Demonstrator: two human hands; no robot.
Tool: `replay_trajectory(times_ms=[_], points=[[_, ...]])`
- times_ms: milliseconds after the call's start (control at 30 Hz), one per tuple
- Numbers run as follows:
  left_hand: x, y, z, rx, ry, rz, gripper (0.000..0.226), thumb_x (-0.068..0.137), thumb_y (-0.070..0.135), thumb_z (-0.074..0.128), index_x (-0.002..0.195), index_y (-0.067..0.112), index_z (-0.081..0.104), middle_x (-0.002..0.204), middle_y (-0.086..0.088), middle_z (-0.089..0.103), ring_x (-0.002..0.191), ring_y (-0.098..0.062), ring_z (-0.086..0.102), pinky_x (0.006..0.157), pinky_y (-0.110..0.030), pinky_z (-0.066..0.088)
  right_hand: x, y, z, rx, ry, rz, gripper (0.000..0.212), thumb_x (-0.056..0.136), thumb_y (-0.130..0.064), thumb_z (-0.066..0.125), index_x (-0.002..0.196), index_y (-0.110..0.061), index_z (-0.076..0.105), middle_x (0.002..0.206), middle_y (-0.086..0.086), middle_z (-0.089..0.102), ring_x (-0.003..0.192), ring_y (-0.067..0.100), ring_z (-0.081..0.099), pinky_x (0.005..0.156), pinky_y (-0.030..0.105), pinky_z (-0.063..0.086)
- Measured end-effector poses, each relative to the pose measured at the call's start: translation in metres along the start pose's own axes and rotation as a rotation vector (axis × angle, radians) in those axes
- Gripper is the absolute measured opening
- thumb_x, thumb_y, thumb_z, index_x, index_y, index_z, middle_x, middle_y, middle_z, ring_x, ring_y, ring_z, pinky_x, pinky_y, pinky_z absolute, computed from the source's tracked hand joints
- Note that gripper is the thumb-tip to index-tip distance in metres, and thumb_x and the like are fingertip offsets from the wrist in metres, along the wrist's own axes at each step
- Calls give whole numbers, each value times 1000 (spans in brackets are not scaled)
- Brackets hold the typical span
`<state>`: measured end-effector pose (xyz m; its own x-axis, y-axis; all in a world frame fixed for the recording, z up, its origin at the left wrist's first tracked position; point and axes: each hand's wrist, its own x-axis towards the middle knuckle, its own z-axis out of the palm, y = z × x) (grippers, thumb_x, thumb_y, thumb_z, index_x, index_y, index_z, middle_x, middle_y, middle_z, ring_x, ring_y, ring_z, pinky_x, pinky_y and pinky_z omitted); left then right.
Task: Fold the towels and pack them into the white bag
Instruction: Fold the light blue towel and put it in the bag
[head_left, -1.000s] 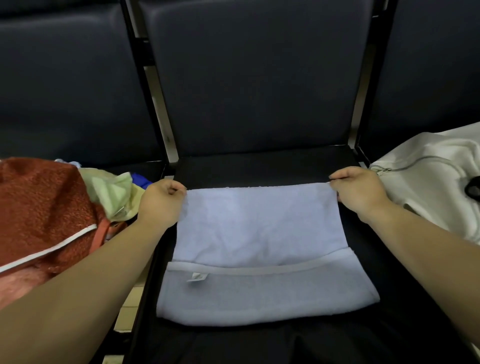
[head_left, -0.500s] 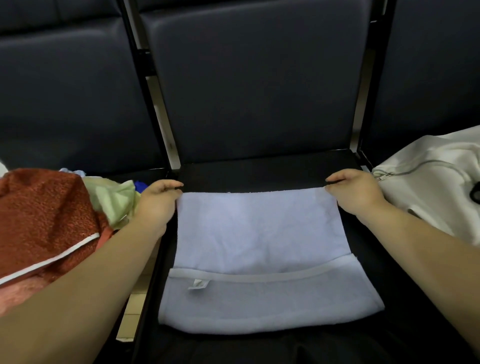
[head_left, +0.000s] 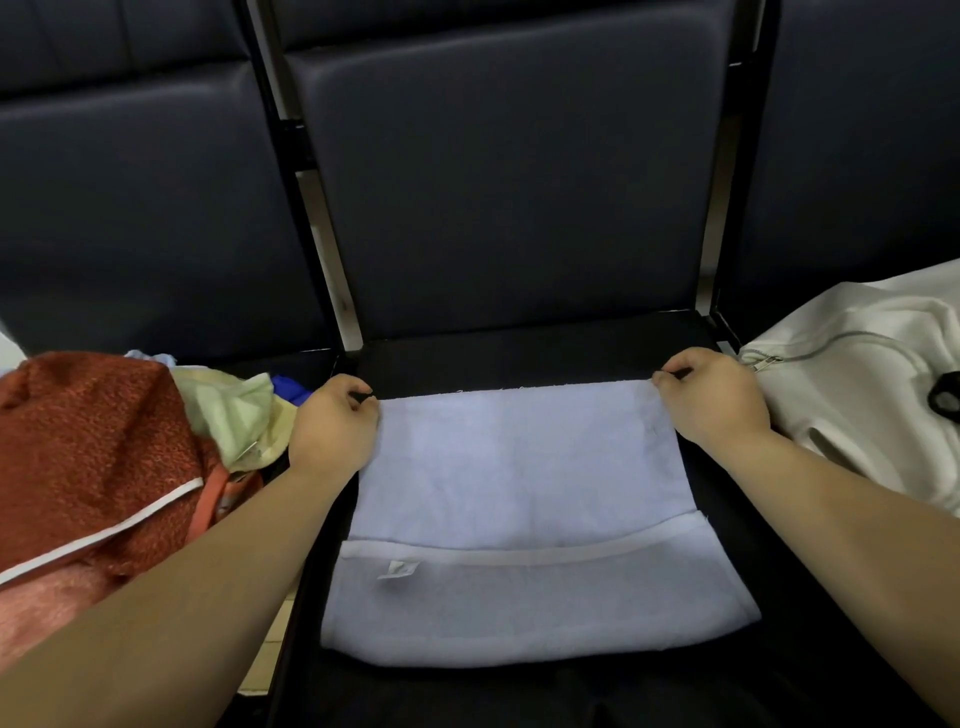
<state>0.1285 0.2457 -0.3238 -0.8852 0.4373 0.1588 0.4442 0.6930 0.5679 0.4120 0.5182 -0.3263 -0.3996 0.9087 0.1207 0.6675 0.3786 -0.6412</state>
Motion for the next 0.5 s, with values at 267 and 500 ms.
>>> replay_trajectory(times_ms=[267,500], points=[[-29,6,-23,-63,-74,87,22,95,25,65,116,20,60,88,-2,62,73,-14,59,68,-29,46,-36,-6,-28,49,-175,-171,5,92,-22,69,90,-25,66,79,-7,69,77,11,65,63,21,45],[-90,-2,-63,14,-685,285,36,83,28,82,110,39,62,87,4,69,75,-3,65,73,-22,53,-78,-18,-57,-371,-822,-367,44,81,-35,79,120,-38,60,101,-13,63,91,5,62,83,23,53]])
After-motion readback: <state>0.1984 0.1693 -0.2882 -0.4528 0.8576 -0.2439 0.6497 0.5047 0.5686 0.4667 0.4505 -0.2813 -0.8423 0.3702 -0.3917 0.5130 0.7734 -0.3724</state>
